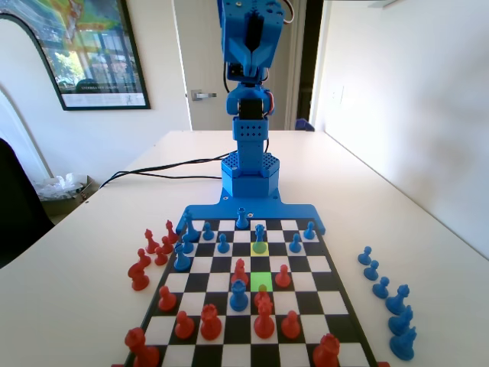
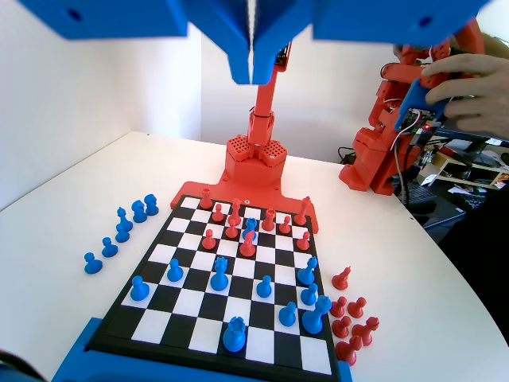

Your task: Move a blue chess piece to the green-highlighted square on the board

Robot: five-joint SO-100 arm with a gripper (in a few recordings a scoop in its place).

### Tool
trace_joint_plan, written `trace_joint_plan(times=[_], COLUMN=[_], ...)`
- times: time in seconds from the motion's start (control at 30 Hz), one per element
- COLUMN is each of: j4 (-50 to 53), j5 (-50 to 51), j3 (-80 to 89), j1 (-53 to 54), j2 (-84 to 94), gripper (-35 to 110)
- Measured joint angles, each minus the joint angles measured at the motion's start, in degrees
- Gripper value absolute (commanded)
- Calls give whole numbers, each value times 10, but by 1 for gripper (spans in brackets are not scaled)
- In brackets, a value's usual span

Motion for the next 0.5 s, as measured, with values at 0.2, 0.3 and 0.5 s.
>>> trace_joint_plan(times=[0.2, 0.3, 0.5], j4=[0, 0, 0], j5=[0, 0, 0], j3=[0, 0, 0], j1=[0, 0, 0], j2=[11, 11, 11], gripper=[1, 1, 1])
